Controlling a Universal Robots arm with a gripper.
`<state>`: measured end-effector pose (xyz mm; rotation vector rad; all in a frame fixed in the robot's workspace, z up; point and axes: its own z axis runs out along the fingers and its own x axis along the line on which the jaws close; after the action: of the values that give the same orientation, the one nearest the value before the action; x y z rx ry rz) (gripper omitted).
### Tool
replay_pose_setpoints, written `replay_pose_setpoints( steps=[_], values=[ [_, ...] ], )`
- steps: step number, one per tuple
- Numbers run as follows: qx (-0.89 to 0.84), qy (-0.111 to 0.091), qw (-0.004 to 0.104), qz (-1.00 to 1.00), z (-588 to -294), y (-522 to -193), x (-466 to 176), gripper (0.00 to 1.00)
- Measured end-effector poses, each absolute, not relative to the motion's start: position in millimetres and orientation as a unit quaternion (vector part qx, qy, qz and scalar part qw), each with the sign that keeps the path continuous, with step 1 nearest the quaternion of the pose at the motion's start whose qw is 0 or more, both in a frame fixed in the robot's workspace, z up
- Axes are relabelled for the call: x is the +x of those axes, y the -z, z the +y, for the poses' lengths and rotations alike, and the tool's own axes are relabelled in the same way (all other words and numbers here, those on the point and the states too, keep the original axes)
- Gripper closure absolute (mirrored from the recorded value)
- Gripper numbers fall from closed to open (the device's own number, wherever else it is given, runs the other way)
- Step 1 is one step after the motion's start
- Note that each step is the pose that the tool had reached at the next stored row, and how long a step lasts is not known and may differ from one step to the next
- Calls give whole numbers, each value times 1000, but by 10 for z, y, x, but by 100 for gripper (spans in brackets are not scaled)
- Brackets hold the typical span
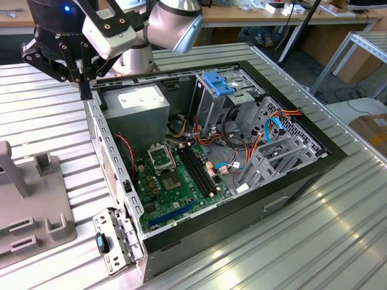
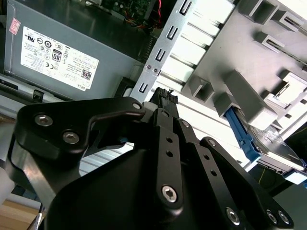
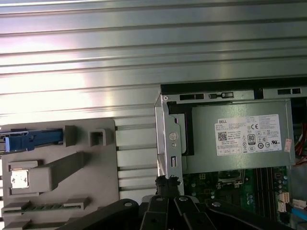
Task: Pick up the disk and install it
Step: 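Reach for the disk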
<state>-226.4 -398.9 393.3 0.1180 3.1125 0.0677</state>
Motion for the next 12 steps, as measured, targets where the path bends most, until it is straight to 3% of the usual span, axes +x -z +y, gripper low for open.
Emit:
replay_pose_setpoints(
  steps=[12],
  values=[
    [38, -22, 13, 999, -3989, -3932, -2368, 89]
  ],
)
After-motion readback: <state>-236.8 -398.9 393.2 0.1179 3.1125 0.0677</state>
